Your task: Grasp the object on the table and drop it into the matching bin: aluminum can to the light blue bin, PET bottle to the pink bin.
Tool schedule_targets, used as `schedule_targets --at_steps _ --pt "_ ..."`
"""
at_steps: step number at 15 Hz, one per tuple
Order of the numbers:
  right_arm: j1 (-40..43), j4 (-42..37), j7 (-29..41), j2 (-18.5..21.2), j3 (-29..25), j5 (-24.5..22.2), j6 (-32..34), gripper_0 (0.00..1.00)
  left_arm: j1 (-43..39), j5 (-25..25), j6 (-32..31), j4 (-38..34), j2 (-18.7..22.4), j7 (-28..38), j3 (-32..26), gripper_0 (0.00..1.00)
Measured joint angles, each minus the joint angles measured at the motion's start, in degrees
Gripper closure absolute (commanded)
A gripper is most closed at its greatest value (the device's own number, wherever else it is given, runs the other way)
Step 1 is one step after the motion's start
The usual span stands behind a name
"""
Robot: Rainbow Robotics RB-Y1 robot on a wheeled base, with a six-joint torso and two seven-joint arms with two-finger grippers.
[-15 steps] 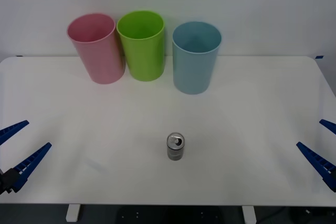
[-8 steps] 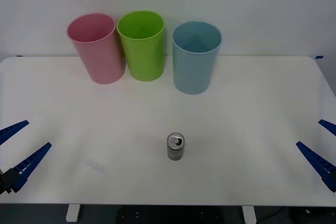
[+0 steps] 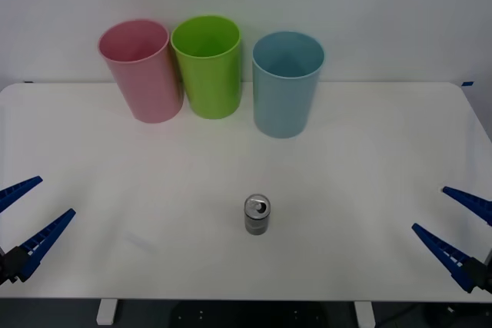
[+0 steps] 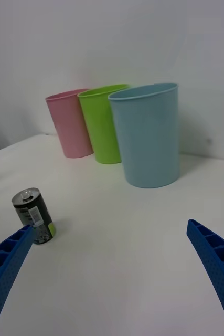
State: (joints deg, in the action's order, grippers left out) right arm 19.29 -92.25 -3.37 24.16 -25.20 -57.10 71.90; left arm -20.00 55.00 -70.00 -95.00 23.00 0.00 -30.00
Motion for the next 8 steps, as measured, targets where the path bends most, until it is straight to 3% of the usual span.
schedule_targets --at_steps 5,8 --pt "-4.08 8.05 -11.55 2.26 4.06 -0.02 4.2 0.0 0.0 0.0 0.0 0.0 0.0 0.0 0.0 0.0" --pt "-5.5 10.71 -14.14 3.36 7.04 -0.03 4.81 0.0 0.0 0.0 0.0 0.0 0.0 0.0 0.0 0.0"
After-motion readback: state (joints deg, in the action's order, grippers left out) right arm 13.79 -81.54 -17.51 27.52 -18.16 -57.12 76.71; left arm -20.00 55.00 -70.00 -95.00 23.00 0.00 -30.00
